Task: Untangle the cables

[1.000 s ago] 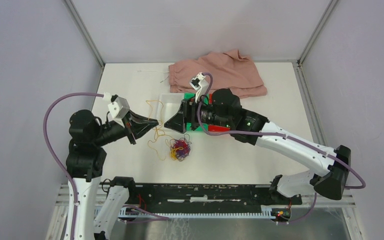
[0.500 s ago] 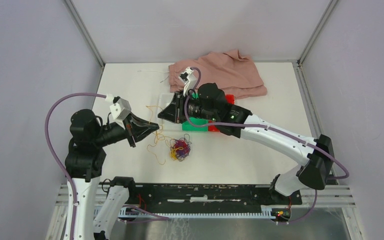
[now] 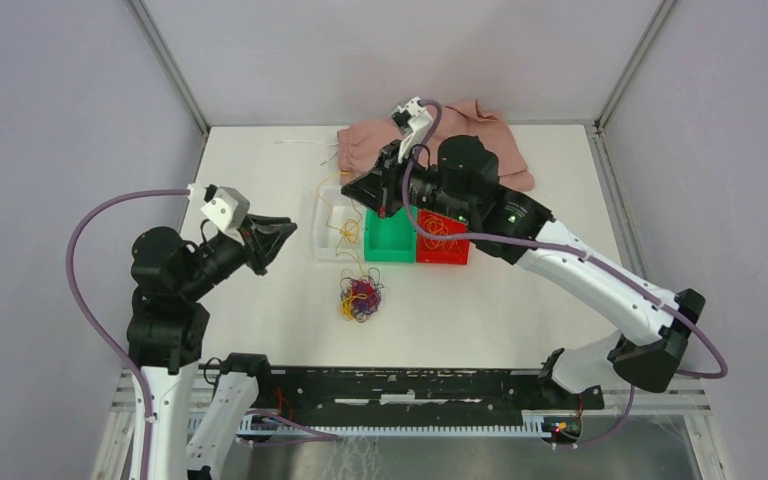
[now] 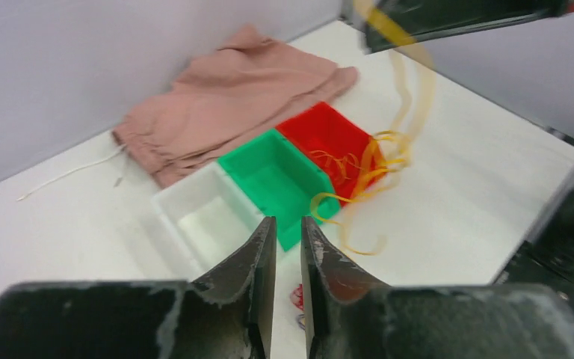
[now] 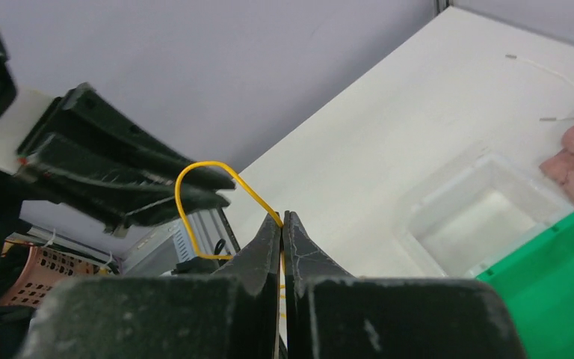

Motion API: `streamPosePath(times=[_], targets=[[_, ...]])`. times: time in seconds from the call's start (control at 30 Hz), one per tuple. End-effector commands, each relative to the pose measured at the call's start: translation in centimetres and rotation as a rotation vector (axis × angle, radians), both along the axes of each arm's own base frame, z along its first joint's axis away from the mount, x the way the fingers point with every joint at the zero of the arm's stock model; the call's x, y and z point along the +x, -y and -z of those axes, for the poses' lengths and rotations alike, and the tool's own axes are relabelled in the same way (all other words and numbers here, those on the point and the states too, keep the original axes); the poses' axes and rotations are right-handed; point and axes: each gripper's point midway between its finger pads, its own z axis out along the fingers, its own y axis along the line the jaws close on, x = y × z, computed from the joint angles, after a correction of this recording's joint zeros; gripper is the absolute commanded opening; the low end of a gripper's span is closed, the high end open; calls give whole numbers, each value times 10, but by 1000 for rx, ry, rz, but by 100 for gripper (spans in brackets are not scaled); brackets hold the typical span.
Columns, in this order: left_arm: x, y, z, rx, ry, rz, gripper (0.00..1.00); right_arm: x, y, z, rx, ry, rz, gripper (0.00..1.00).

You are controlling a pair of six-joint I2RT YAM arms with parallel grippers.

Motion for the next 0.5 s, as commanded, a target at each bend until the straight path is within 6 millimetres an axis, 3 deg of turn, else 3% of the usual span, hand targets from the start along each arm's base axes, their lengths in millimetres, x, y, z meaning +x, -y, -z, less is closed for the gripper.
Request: streamPosePath(times=[0.0,0.07,0.23,0.33,0.47], targets=[[37,-39,-15,13,97,-278,23,-9,22,-36,-11,143,3,1],[32,-30,-16,-1,82,-221,32,-12,22,-34,-20,138,-11,1],[-33,34,-17,-142,-56,270,88,-15,18,-33,-25,130,-40,1],[-50,44,-18,-170,-92,387,97,-15,10,-36,-34,131,-49,1],[-31,39,-19,-176,-64,309,97,-22,-5,-40,-59,148,-75,1]])
